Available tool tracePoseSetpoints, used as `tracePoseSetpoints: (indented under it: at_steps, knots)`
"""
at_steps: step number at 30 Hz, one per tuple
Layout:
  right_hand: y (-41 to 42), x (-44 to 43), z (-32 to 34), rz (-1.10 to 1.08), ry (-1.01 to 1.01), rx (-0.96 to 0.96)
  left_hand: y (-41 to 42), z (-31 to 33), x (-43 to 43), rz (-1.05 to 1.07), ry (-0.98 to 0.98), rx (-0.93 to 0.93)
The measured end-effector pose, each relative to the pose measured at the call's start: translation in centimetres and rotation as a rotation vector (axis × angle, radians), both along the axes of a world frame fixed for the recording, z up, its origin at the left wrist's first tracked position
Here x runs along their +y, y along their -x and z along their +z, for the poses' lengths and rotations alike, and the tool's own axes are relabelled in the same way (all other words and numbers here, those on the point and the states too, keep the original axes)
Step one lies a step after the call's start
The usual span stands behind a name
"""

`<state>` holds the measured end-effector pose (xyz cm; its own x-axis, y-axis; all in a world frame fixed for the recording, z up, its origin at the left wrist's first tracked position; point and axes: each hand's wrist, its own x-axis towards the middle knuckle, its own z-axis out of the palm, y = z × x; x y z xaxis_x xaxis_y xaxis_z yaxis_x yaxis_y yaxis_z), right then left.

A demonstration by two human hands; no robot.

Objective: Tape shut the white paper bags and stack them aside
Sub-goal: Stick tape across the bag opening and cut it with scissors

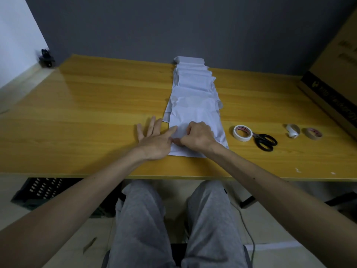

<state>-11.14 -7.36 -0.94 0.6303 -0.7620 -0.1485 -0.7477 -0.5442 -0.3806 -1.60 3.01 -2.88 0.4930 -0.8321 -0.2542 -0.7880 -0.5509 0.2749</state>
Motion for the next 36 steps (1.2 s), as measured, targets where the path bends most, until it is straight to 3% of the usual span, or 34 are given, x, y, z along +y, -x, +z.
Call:
tracePoseSetpoints:
  at_steps: [6,29,32,36]
  knots:
    - [0.0,-0.1,0.1,-0.024,-0.026,0.054,-0.5,0.4,0.2,-0.019,-0.154,-0.033]
    - [3.0,-3.0,0.9,-0.05,-0.074,0.131,-0.7,1.6,0.3,-0.061,-0.169,-0.006]
    - [2.6,-2.5,1.0,-0.029,-0.07,0.14,-0.7,1.9,0.1,-0.125,0.009,-0.068]
    - [2.2,-1.9,0.6,-0.028,-0.063,0.153,-0.6,2.6,0.1,-0.141,0.318,-0.016]
